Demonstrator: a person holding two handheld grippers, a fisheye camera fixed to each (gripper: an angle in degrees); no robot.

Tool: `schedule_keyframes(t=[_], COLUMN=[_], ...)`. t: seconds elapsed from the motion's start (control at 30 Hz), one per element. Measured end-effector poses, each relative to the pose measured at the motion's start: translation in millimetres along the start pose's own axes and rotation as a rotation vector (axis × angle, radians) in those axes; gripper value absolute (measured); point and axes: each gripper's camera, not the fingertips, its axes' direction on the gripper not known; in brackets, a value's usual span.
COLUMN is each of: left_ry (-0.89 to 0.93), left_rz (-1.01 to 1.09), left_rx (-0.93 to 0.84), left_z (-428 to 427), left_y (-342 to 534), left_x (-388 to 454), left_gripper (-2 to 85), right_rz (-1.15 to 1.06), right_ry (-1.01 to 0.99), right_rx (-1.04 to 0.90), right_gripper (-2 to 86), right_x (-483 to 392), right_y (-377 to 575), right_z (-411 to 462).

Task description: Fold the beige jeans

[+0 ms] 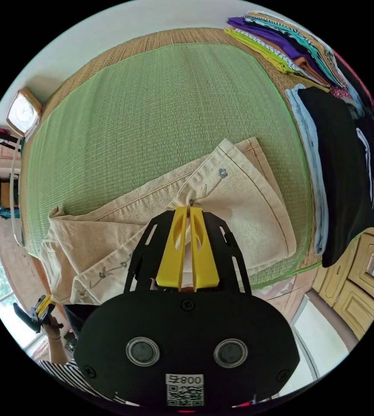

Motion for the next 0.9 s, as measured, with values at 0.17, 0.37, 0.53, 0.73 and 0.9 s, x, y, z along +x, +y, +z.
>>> schedule_keyframes(t=[0.17,0.37,0.53,0.73,0.9], left_ry=[-0.052,-0.187,-0.197,-0.114,-0.072], left_rz=[-0.006,0.146,0.031,-0.060,-0.203], left_rx=[0.148,0.306,0.175,0.154,-0.038], left_z=[-52.4,-125.1,-119.4,-90.2,-41.6], left_y=[-30.3,-140.6,-282.4,-267.7,-180.8], left_x=[-15.8,-39.9,-79.9,-110.4,-135.4], left_gripper=[1.2,1.6,3.2,4.4,4.6], right_rz=[0.008,-0.061,-0.010,-0.024,-0.252], right_ry=[-0.210,-0.459,-0.353,-0.309,-0.266], right_rx=[0.186,0.484,0.526,0.381,0.196], right_gripper=[0.6,0.5,0.8,2.2,4.2], right_x=[22.2,27.8,3.4,-5.7,-39.3], right_y=[31.1,38.1,-45.4,-71.4,-18.8], right_z=[-49.5,-138.7,-174.4,-122.8,-39.9])
